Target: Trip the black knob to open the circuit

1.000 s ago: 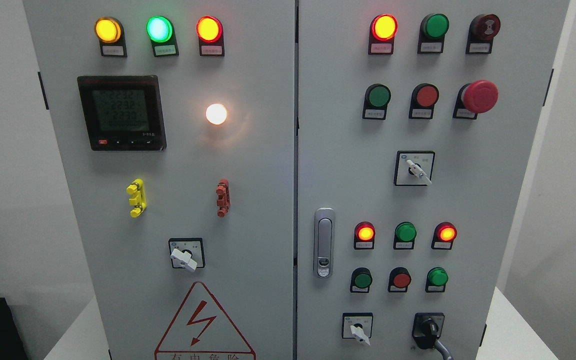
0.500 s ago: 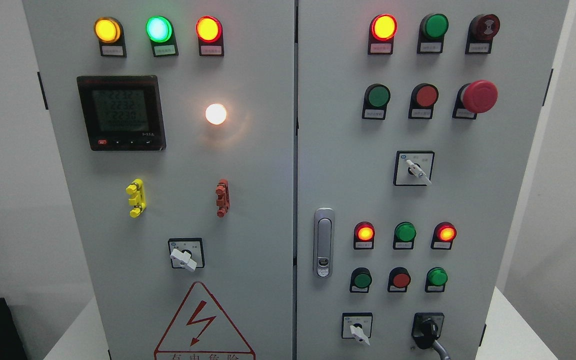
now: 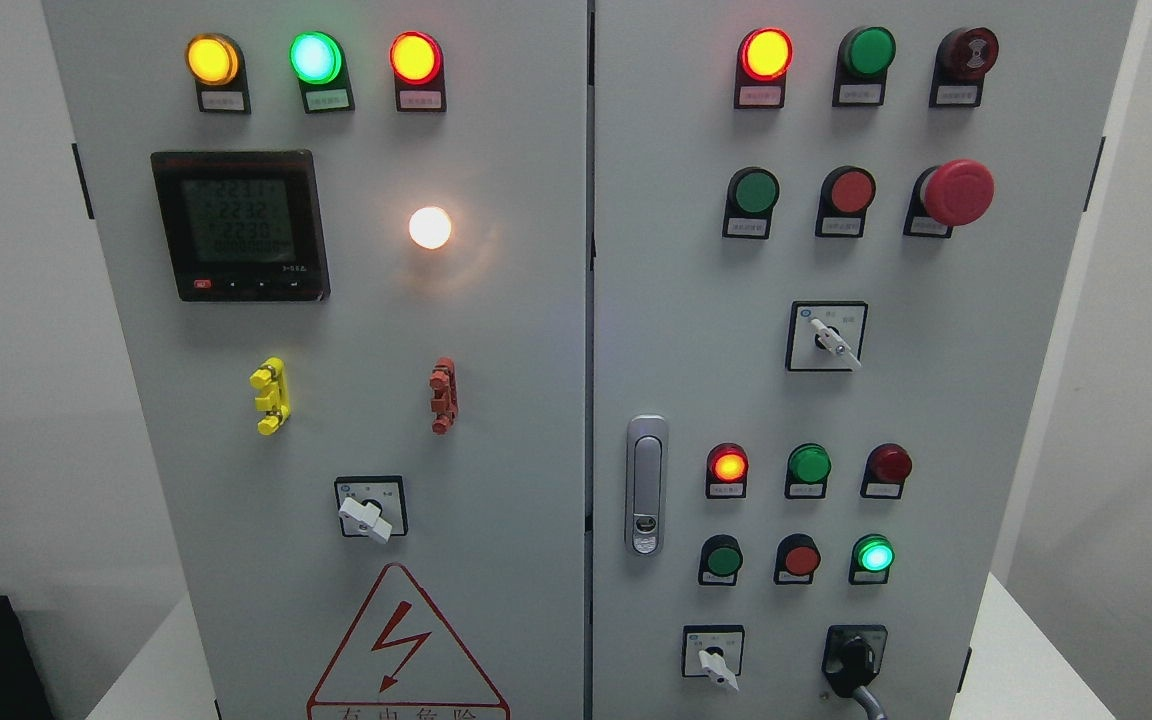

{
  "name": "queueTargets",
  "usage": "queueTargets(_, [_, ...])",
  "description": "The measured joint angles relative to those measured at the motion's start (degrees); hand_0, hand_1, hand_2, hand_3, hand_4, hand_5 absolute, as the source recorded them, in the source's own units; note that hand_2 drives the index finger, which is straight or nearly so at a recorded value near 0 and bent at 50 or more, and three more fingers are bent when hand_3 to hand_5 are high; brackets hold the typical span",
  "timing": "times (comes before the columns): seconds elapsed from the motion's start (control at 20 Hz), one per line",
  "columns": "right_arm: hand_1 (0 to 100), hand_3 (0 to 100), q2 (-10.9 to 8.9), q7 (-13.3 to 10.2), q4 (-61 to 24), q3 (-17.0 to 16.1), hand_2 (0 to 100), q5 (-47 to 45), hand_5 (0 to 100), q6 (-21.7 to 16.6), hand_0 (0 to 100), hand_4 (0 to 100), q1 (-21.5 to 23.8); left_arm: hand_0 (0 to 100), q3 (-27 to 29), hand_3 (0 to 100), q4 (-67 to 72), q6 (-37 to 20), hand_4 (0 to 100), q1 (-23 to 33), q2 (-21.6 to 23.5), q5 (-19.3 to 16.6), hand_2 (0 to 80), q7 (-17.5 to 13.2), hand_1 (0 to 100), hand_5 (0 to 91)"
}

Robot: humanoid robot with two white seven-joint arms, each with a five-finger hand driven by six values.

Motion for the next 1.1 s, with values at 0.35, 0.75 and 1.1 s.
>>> queueTargets(0.35, [0, 100, 0.0, 0.1, 0.0, 0.3, 0, 0.0, 96, 0.0, 0, 98, -0.1, 12, 0.0, 0, 0.0, 0.0, 0, 0.0, 0.0, 0.0, 0.0, 0.0, 39, 0.0])
queueTargets(0.75, [0, 100, 0.0, -0.1, -0.1, 0.4, 0, 0.0, 96, -0.1, 0, 98, -0.2, 12, 0.0, 0, 0.0, 0.0, 0, 0.0, 0.0, 0.0, 0.0, 0.0, 39, 0.0])
queueTargets(1.1, [0, 100, 0.01, -0.3, -0.1, 0.5, 0, 0.0, 96, -0.2, 0, 98, -0.3, 12, 0.0, 0, 0.0, 0.0, 0, 0.0, 0.0, 0.0, 0.0, 0.0, 39, 0.0])
